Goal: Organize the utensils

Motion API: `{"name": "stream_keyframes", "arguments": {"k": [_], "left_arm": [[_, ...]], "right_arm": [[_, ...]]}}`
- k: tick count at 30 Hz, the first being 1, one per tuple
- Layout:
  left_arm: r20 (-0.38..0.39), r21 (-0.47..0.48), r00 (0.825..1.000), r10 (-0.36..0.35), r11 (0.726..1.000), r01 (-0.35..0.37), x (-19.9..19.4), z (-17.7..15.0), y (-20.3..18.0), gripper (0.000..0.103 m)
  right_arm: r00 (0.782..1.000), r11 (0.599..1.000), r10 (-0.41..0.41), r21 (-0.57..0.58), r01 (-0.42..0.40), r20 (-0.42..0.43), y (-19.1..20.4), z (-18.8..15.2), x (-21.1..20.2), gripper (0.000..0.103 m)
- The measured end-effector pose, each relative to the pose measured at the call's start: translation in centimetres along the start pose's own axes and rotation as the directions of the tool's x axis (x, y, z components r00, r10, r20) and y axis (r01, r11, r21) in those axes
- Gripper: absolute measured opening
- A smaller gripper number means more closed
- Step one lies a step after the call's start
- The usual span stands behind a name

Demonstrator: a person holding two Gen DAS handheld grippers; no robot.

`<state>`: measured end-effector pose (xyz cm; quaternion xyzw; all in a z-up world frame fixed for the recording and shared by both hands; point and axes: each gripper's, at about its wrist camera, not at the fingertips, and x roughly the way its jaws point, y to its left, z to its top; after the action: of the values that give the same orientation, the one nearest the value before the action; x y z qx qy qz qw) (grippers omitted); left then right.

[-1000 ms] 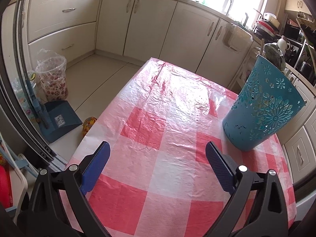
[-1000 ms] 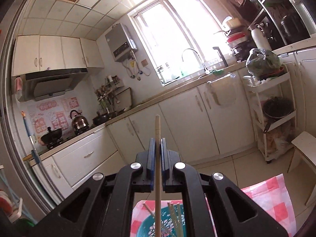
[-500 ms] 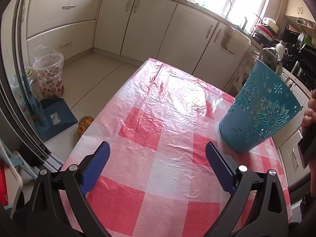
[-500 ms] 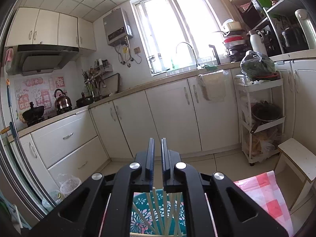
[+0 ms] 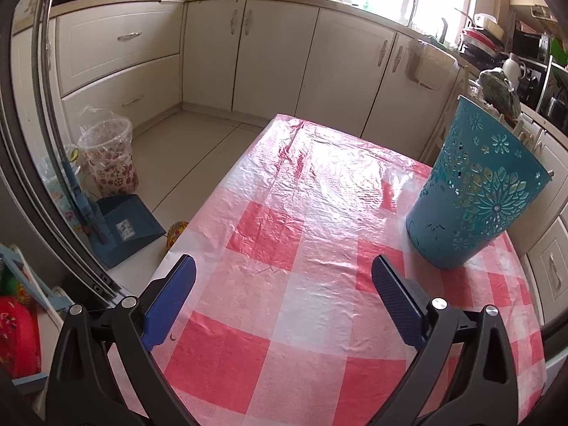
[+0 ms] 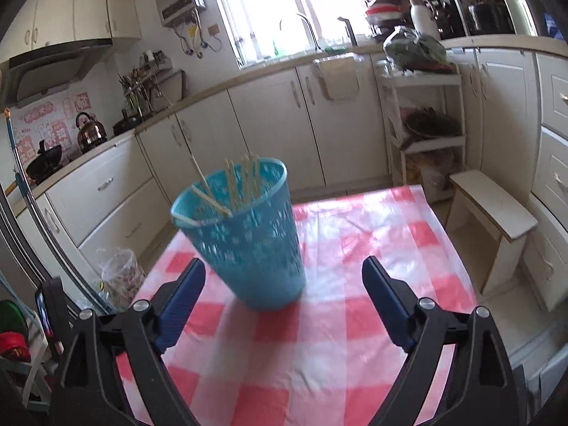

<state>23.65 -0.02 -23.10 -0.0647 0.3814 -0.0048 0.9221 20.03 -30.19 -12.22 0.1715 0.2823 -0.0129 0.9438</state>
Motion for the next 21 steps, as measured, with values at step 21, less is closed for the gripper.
{"name": "stream_keyframes", "arguments": {"k": [21], "left_arm": [[0.174,0.220,0.984,0.031,0.973,-0.070,-25.1,-1.2,-1.8,0.095]], "right_arm": [[0.996,1.000,0.021,0.004,-0.021,-0.085,5.0,-3.4,-15.1,0.096]]}}
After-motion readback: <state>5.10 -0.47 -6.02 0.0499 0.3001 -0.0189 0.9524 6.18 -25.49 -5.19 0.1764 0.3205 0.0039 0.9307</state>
